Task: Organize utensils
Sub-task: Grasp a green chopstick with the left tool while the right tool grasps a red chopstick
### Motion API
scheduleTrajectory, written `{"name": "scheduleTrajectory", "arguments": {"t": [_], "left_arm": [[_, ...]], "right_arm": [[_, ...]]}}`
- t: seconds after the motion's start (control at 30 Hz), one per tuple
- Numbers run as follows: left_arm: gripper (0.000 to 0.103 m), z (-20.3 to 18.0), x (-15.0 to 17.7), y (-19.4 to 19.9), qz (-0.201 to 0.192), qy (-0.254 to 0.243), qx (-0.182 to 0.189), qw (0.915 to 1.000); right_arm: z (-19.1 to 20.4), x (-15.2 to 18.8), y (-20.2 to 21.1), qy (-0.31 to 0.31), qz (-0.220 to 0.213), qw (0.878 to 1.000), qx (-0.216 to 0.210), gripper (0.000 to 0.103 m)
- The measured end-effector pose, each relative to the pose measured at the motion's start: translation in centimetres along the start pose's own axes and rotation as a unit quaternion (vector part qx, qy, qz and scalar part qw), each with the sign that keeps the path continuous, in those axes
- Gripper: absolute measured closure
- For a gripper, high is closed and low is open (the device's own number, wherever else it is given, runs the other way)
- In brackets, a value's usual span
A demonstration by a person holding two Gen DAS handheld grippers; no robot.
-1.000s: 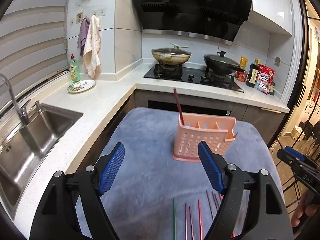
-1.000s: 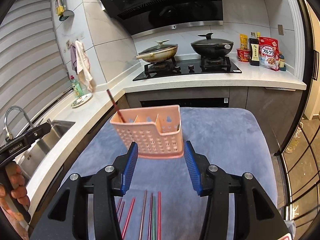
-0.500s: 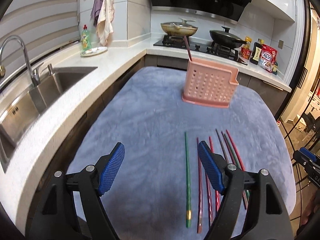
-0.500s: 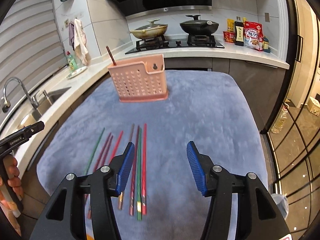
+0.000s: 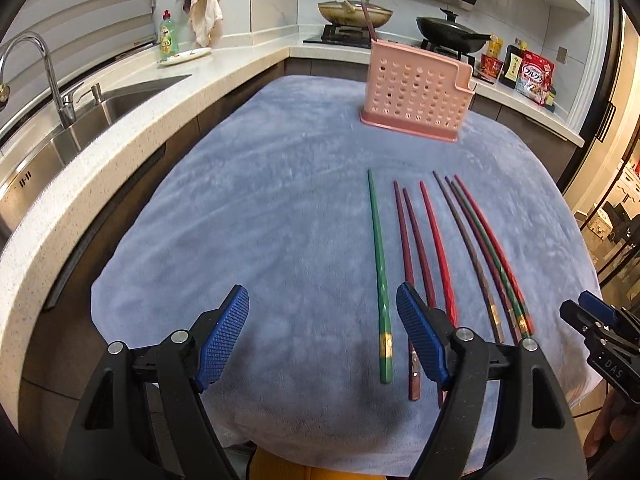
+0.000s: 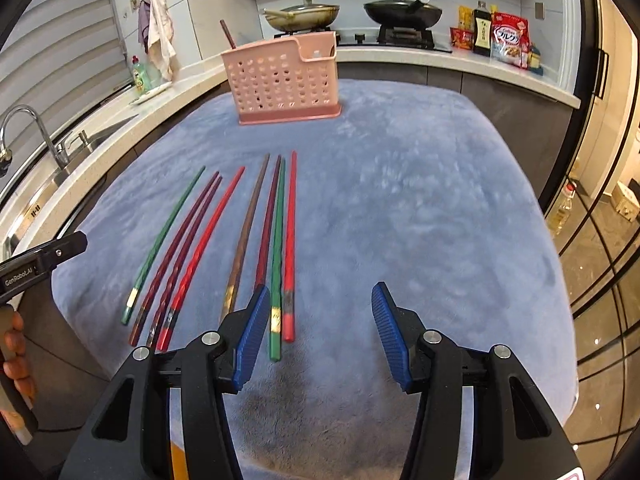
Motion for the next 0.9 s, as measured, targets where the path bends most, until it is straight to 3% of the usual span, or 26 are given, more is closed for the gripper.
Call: {"name": "scheduleTrajectory", "arguments": {"t": [0.1, 0.23, 0.57, 0.9], "left_arm": [[0.03, -0.2, 0.7, -0.4, 0.007, -0.001, 0.002, 1.0], [0.03, -0.7, 1.6, -1.1, 0.017, -0.004, 0.004, 0.9998], [0.03, -1.8, 3.0, -2.4, 0.035, -0.02, 0.006, 0.9992], [0.031, -2.4, 4.0, -3.3, 0.049, -0.027, 0.008, 0.9984]], "right_arm": [[0.3, 0.6, -0.9, 0.006, 0.008, 1.0, 0.003, 0.064], [0.3, 1.1, -1.9, 0.0, 0.017, 1.0, -0.002, 0.065], [0.6, 1.5, -3.4, -0.002, 0.036, 0.999, -0.01, 0.081], [0.5, 1.7, -3.9, -0.003, 0.037, 0.999, -0.014, 0.082]]}}
Point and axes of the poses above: each gripper's, at about its wrist camera, not at the fingertips, and y roughly against the way its jaws point, z to its left, x to its underside, the point moved 5 cm from there along -y, roughly the way its jaws point, and after that the axes turned 8 degrees about -x, right-handed, at the moved point
